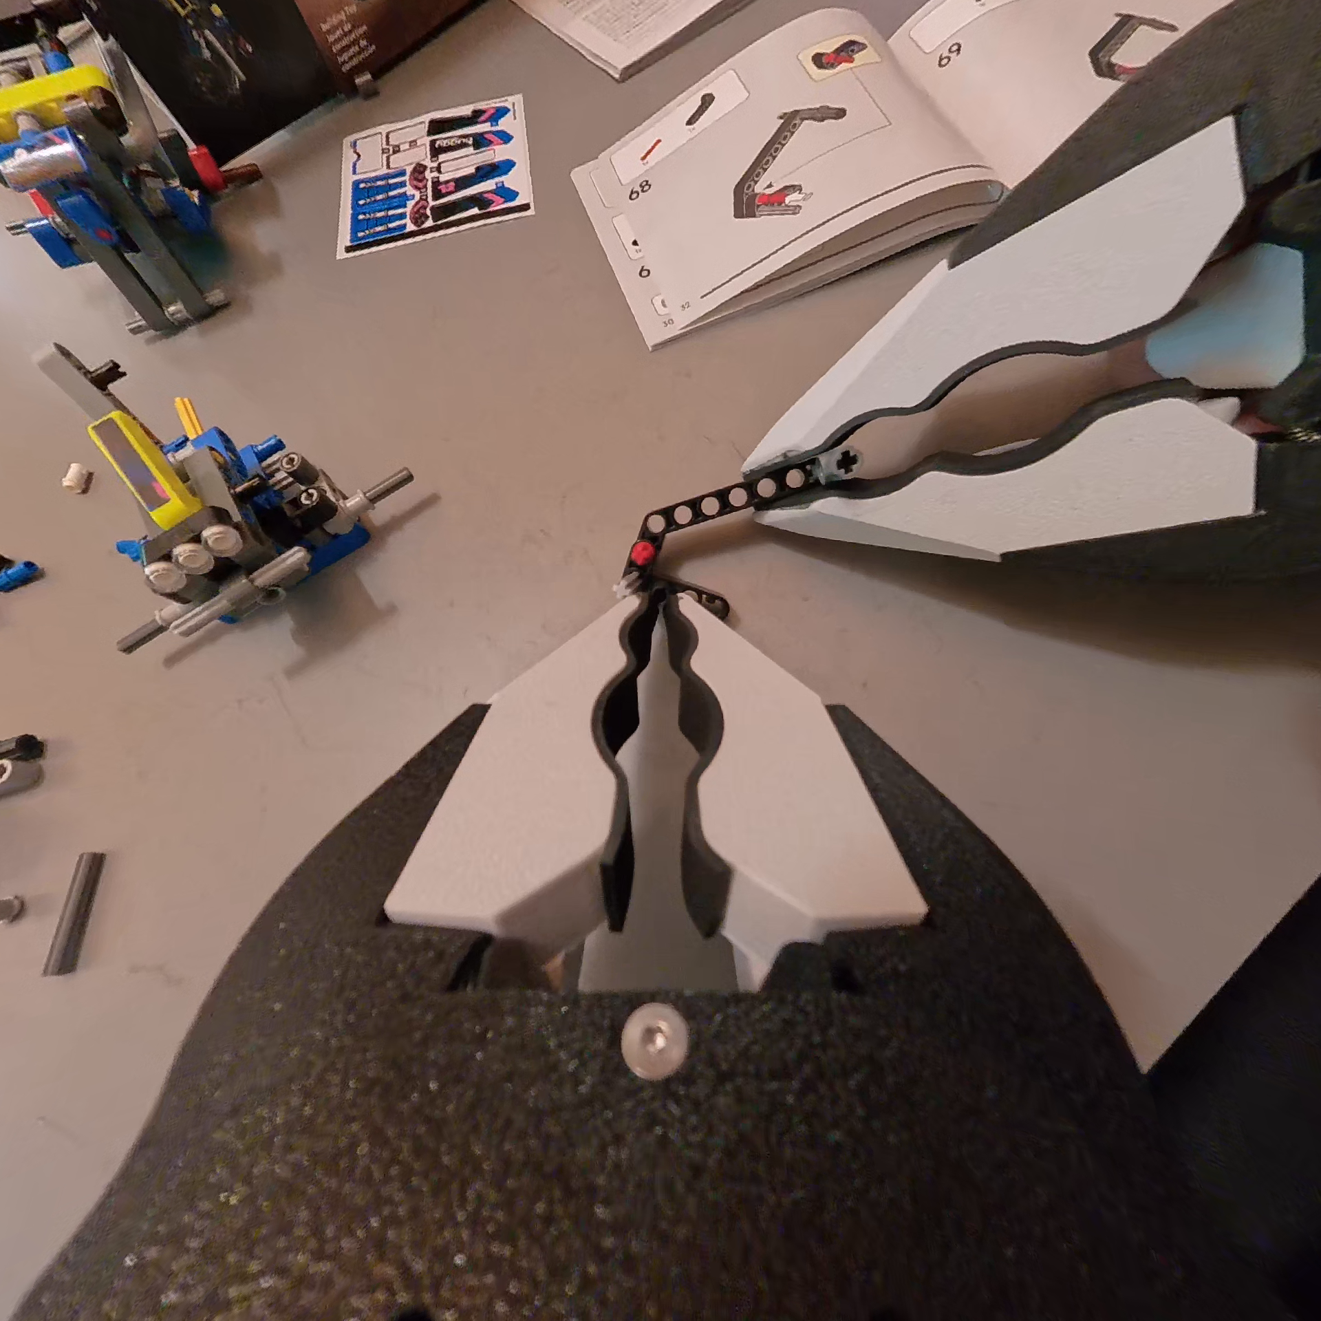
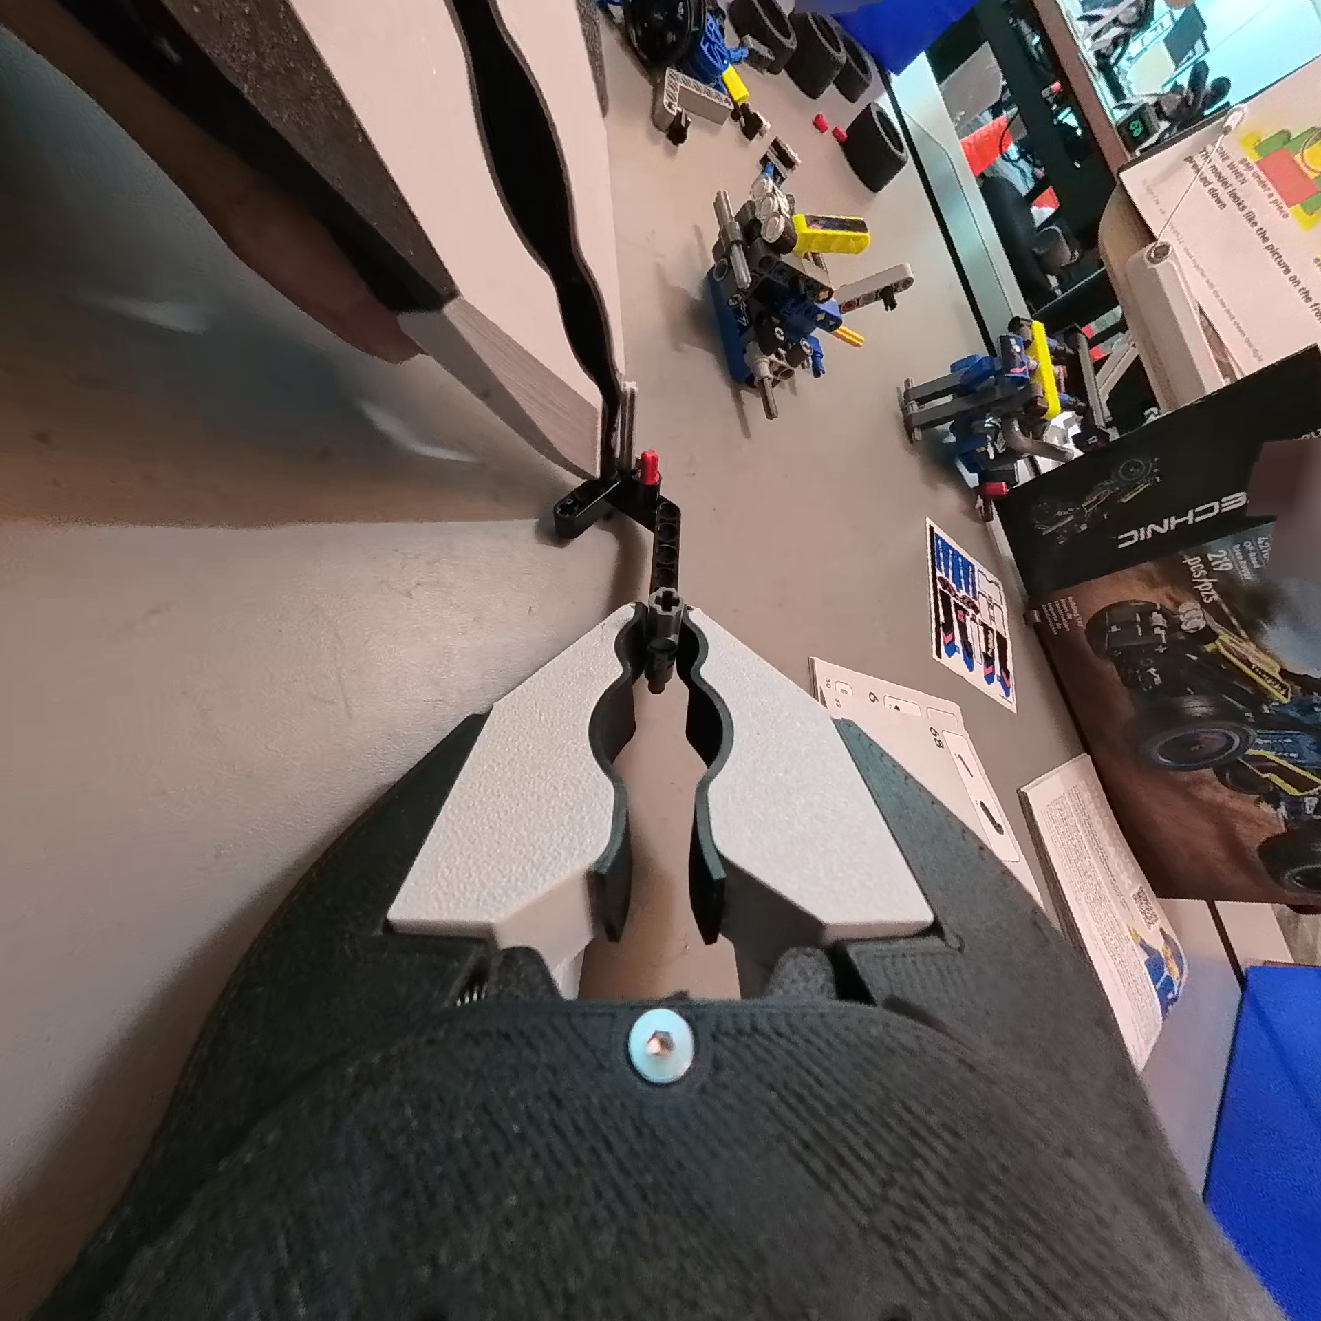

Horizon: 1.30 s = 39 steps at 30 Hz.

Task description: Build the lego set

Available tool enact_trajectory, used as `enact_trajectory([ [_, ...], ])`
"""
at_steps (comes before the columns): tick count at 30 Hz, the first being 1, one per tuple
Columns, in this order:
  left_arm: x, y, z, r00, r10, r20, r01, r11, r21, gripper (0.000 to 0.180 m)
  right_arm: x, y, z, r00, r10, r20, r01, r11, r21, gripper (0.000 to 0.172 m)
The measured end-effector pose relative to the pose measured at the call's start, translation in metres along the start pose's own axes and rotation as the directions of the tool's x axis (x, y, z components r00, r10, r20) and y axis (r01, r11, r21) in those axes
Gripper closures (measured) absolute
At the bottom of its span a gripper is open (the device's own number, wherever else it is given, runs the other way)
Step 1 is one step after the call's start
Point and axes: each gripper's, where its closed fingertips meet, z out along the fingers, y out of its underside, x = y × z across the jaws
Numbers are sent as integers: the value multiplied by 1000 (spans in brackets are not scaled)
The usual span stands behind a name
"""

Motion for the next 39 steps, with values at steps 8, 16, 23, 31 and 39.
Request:
enact_trajectory([
  [8, -1, 4, 2, 997, 70, 27, -70, 997, -11, 171, 6, 1, 1, 996, -52, -69, 52, 999, -3, 167],
  [16, 2, -7, -7, 955, -187, -231, 205, 977, 60, 156, 17, -13, -10, 991, -25, -133, 39, 994, 102, 167],
  [23, 16, -37, -31, 696, -385, -606, 542, 835, 92, 150, 24, -31, -23, 984, 16, -176, 27, 971, 239, 167],
  [31, 13, -43, -34, 589, -436, -681, 652, 754, 81, 168, 26, -42, -30, 970, -39, -239, 106, 956, 275, 167],
  [39, 12, -42, -34, 609, -418, -674, 632, 770, 94, 170, 26, -45, -34, 960, -74, -269, 151, 948, 279, 167],
])
